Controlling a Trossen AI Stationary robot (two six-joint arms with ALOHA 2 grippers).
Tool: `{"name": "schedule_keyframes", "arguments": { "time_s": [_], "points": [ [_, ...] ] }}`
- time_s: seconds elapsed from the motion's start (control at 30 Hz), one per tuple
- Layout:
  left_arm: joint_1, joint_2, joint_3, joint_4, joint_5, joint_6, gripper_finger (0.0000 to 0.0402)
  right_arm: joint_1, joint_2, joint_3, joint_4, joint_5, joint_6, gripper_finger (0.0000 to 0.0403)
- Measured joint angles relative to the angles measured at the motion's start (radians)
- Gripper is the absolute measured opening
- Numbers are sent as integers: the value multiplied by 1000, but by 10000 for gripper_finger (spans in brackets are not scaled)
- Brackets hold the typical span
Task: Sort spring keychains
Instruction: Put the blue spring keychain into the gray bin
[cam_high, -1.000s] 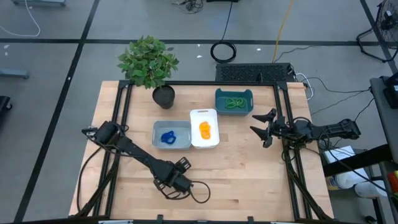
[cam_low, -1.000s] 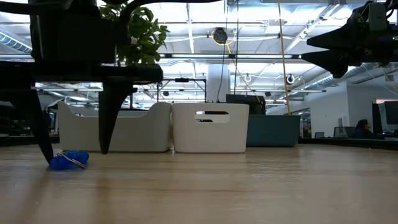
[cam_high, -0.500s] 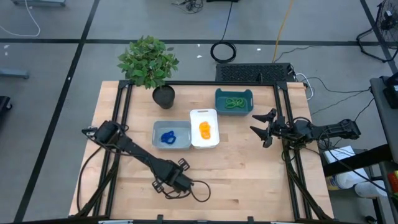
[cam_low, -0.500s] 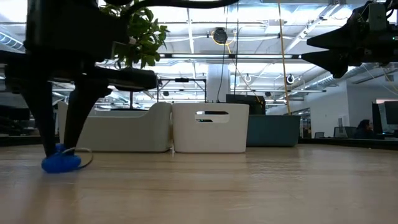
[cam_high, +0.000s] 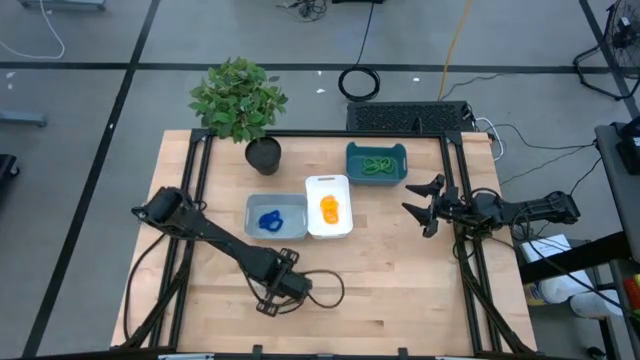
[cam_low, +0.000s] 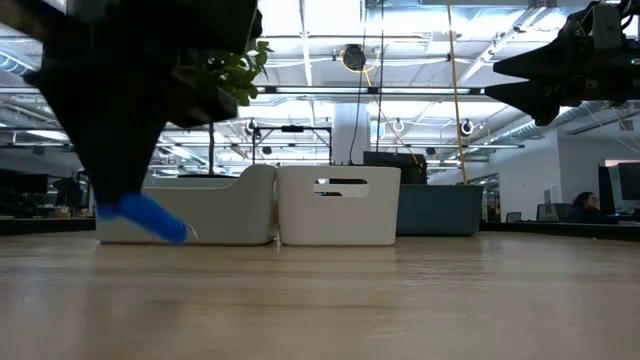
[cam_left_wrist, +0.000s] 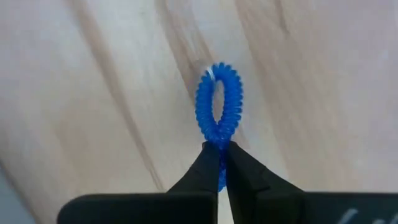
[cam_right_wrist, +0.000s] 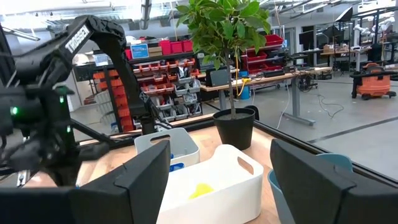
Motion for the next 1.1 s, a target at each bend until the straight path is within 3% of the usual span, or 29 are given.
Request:
{"name": "schedule_keyframes", "arguments": {
  "time_s": [0.33, 0.9, 1.1],
  "points": [
    [-2, -171, 0, -86, -7, -273, 7, 0, 0, 0, 0, 0, 0, 263],
    [-40, -378, -3, -411, -125, -409, 7, 0, 0, 0, 0, 0, 0, 263],
    [-18, -482, -89, -458, -184, -413, 7, 0, 0, 0, 0, 0, 0, 263]
  ]
}}
